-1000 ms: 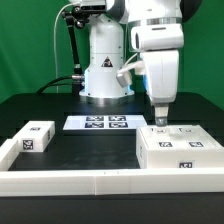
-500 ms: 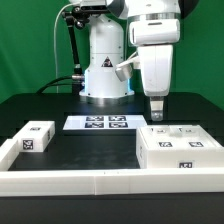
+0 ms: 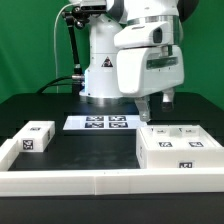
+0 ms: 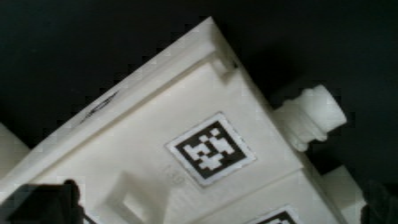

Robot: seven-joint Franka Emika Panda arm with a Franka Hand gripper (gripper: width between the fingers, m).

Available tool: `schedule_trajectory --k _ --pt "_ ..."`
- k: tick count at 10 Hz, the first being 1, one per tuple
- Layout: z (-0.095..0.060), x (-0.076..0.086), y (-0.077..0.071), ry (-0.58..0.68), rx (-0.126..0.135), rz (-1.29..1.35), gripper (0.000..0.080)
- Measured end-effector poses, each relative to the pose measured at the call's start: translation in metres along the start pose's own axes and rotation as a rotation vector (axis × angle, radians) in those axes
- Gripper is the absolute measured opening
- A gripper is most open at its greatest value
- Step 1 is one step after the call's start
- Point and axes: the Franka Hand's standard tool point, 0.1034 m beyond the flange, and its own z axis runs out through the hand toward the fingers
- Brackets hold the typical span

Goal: Assemble cabinet

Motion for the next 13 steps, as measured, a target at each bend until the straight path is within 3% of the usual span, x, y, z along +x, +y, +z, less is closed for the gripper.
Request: schedule_trajectory --k 5,6,8,9,10,13 --pt "0.002 0.004 -0.008 0.012 0.039 0.443 0.0797" --pt "0.004 0.005 -0.022 -0.005 0.042 0.666 0.0797" --pt "0.01 0.004 -0.043 -0.039 0.029 0.885 0.0797" --pt "0.015 0.003 -0.052 -0.058 0.008 0.94 0.0797" --pt "0.018 -0.003 -0.046 -0.045 0.002 0.98 0.0797" --pt "0.018 0.0 -0.049 -0.042 0.014 1.039 0.0797"
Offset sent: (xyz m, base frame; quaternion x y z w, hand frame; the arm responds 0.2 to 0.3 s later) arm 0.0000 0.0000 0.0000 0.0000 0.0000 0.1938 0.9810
